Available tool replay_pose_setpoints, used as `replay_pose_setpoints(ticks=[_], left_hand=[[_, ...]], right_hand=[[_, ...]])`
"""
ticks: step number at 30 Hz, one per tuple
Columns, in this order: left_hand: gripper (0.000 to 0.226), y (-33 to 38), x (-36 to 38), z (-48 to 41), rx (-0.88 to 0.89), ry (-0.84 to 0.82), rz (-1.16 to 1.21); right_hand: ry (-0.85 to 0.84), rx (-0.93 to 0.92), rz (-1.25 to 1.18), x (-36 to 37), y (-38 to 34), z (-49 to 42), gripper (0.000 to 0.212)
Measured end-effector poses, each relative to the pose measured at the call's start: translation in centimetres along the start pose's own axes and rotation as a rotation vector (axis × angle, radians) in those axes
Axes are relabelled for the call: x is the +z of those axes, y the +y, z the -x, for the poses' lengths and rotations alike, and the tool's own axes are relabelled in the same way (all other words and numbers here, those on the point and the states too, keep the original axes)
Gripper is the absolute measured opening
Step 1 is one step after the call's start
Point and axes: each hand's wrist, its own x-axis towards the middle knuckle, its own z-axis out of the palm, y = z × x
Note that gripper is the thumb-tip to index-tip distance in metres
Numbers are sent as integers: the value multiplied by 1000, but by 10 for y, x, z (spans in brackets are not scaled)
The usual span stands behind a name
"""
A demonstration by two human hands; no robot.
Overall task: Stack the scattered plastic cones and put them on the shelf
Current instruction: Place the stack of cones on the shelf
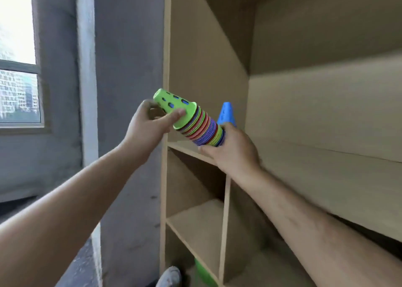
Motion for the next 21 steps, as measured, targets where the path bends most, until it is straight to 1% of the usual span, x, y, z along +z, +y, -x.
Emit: replay_pose_setpoints(ticks=[2, 5, 8, 11, 12, 14, 16, 19, 21], left_hand=[[57, 8, 43, -23, 16, -62, -3], [54, 13, 102, -47, -1, -137, -16], [51, 5, 144, -55, -44, -200, -91], [37, -15, 164, -53, -68, -245, -208], [35, -24, 167, -52, -68, -251, -235], [37, -38, 170, -49, -63, -266, -256], [41, -49, 171, -48, -37, -254, -249], [42, -62, 173, -53, -1, -211, -258], [48, -70, 171, -59, 2, -188, -276]], right_hand=[[-4, 156, 100, -24, 12, -15, 58], [-62, 398, 135, -40, 33, -36, 68], [-141, 527, 177, -35, 53, -44, 79], [-227, 567, 256, -25, 67, -49, 74], [-261, 577, 292, -21, 71, -51, 77], [-321, 593, 350, -13, 78, -55, 85], [-352, 574, 361, -7, 83, -60, 85], [-368, 557, 339, -1, 86, -67, 87], [-370, 560, 341, 7, 86, -71, 88]])
